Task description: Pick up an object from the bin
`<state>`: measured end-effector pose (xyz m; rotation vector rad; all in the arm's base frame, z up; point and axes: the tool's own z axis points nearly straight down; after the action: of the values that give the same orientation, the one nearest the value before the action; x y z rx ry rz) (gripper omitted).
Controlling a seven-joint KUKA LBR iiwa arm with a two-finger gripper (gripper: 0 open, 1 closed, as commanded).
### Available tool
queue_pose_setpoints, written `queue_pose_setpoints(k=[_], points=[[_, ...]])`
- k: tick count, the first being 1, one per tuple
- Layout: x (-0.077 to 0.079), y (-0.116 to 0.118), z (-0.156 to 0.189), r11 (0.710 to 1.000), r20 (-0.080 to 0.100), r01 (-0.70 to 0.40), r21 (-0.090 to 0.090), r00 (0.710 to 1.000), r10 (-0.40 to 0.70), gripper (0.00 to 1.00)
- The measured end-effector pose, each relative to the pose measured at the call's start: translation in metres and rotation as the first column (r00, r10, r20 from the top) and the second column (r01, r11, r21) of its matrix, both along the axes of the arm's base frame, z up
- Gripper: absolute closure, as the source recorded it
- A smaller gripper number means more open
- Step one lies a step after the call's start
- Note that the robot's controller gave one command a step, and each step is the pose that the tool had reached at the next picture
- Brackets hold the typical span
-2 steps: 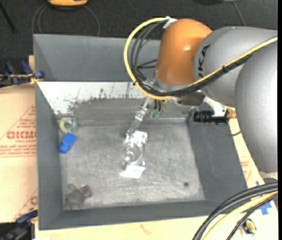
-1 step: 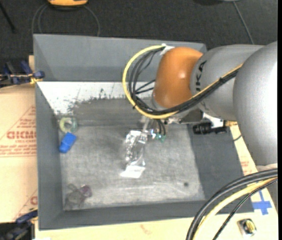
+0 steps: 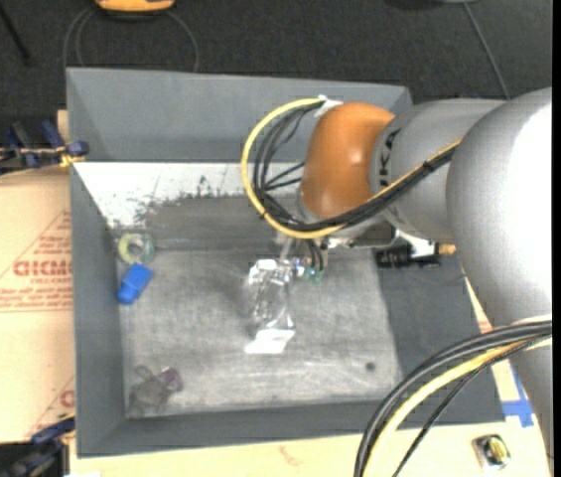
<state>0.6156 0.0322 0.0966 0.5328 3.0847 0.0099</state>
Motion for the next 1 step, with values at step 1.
queue_pose_setpoints(k=[1], points=[[-0.0015,0.0009,-0.0013,1.0,-0.012,0.0,0.002,1.0,0.0,1.0]])
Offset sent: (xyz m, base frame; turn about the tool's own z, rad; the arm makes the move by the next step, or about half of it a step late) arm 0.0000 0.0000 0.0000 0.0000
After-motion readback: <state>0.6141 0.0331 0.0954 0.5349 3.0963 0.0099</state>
